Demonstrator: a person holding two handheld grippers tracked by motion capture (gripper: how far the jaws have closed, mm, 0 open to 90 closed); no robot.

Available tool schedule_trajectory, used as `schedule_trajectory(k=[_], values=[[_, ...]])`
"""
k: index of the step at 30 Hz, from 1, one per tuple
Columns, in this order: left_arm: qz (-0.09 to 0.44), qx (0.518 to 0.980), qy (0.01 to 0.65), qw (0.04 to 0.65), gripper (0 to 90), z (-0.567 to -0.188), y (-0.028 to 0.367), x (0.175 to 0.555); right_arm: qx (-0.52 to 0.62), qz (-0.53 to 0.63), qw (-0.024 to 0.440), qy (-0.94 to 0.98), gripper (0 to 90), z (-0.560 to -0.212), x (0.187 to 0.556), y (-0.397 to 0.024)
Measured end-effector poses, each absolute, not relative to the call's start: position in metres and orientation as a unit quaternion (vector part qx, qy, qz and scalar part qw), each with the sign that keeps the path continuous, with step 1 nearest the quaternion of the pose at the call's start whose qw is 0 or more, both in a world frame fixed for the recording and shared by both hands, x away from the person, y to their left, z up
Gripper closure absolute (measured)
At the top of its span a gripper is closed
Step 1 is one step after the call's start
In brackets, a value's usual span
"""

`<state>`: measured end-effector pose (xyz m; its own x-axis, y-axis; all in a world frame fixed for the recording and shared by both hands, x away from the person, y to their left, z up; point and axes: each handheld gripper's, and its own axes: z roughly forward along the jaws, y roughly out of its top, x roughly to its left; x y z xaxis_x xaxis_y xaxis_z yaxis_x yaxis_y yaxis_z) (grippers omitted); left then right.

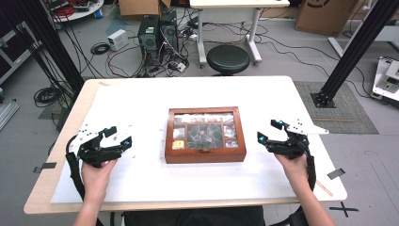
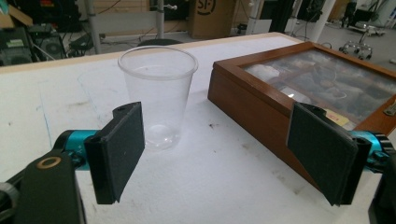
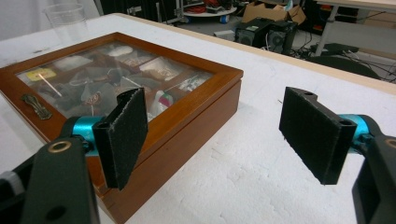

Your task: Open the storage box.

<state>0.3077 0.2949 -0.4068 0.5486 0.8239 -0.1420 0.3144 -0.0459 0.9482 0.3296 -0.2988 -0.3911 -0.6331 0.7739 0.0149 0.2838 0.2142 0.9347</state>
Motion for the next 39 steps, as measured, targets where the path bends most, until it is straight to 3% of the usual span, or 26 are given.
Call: schedule_trajectory(k=[39], values=[[0.245, 0.686, 0.419, 0.542, 19.5, -0.411, 0.304, 0.3, 0.324, 0.496, 0.174, 0.786, 24.2, -0.401, 0.344, -0.282]])
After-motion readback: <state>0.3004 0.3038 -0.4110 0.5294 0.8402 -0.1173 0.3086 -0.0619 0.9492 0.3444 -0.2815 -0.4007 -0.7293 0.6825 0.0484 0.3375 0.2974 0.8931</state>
